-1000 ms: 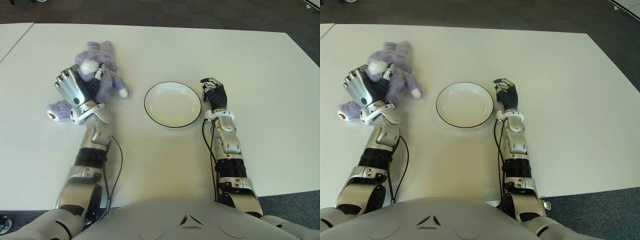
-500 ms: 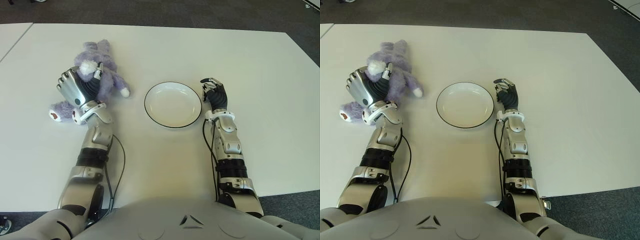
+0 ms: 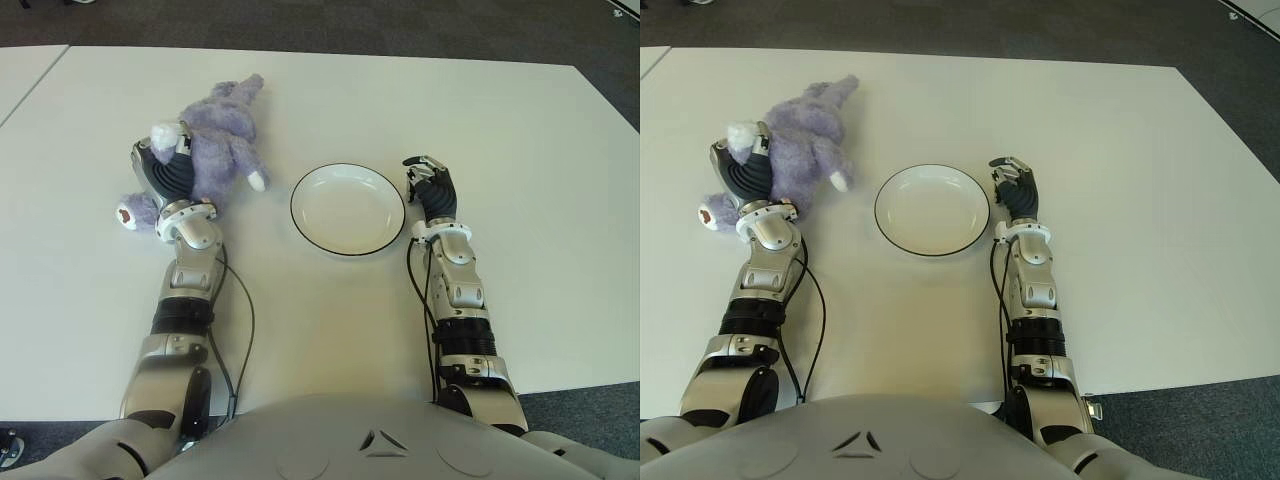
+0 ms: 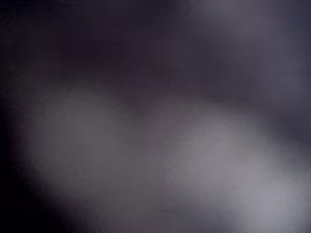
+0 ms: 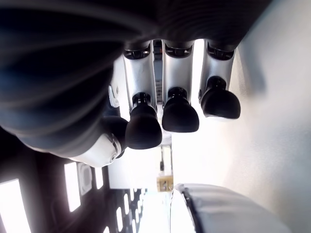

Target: Put the doll into the plate.

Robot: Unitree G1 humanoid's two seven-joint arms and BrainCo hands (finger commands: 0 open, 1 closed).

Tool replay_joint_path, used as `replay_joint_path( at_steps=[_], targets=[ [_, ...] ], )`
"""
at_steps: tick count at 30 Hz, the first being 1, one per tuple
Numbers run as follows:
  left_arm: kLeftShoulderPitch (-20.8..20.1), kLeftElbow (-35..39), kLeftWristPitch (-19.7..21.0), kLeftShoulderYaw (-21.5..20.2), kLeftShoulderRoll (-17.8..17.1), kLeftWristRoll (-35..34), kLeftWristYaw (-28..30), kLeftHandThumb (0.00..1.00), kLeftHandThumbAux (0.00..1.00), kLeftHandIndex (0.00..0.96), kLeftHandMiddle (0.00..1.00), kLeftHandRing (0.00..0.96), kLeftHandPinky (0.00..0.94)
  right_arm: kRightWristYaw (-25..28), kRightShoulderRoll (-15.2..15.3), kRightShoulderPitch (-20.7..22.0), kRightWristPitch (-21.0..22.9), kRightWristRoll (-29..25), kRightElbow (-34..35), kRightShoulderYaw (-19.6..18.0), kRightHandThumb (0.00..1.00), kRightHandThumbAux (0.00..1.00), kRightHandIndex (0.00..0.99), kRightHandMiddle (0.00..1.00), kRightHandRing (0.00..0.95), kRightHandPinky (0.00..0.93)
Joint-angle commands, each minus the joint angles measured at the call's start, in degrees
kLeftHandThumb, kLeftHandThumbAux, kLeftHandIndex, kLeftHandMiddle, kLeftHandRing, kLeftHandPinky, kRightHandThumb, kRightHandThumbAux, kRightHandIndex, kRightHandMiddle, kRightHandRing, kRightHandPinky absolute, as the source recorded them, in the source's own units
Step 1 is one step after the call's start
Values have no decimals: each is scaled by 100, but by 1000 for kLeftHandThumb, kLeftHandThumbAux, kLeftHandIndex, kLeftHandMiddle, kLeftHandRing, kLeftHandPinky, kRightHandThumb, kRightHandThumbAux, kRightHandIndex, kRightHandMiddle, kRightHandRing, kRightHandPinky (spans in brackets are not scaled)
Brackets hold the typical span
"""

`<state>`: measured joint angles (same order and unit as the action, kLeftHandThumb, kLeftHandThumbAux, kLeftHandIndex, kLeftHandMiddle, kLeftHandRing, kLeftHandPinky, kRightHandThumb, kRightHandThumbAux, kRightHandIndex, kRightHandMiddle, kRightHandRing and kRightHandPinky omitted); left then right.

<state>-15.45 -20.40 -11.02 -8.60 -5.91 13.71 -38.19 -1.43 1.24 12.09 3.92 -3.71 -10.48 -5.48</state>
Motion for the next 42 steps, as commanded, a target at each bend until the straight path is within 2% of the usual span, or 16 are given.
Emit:
replay_joint_path(
  at_steps=[1, 9, 13, 18, 21, 25, 29, 35, 42],
  targets=[
    [78, -317, -263, -164, 359, -571, 297, 404, 587, 841, 887, 896, 902, -2, -104, -445, 432, -67, -383, -3, 699, 722, 440, 822, 810, 806],
    [-168, -557, -1017, -452, 564, -1258, 701, 486, 654, 814, 888, 903, 906, -8, -96, -453, 418, -38, -393, 12, 699, 722, 440, 822, 810, 806],
    [-310, -568, -1529, -608, 767, -1973, 1261, 476, 700, 816, 897, 911, 911, -13, -101, -442, 398, -27, -432, 18, 699, 722, 440, 824, 812, 811],
    [-457, -348, -1510, -776, 912, -2807, 1949, 461, 744, 829, 905, 921, 914, -13, -108, -447, 415, -34, -426, 21, 699, 722, 440, 823, 810, 806],
    [-530, -102, -1388, -810, 962, -3030, 2096, 456, 761, 841, 911, 926, 916, -18, -107, -449, 408, -29, -427, 24, 698, 722, 440, 820, 807, 801],
    [-576, 125, -1294, -818, 1023, -3008, 2082, 452, 772, 849, 915, 929, 916, -20, -108, -448, 413, -34, -432, 20, 698, 722, 440, 819, 805, 799],
    [-660, 224, -1377, -789, 1070, -2873, 2082, 453, 780, 855, 919, 931, 915, -8, -116, -438, 436, -60, -444, 6, 699, 722, 440, 819, 804, 802],
    [-890, 156, -1633, -714, 1074, -2539, 2054, 469, 782, 857, 920, 931, 914, 17, -134, -414, 418, -86, -488, -11, 699, 722, 440, 818, 804, 801],
    [-1335, -181, -2123, -613, 825, -1801, 1986, 487, 778, 851, 915, 926, 908, 24, -168, -408, 386, -112, -498, -23, 700, 722, 440, 814, 797, 790]
  ],
)
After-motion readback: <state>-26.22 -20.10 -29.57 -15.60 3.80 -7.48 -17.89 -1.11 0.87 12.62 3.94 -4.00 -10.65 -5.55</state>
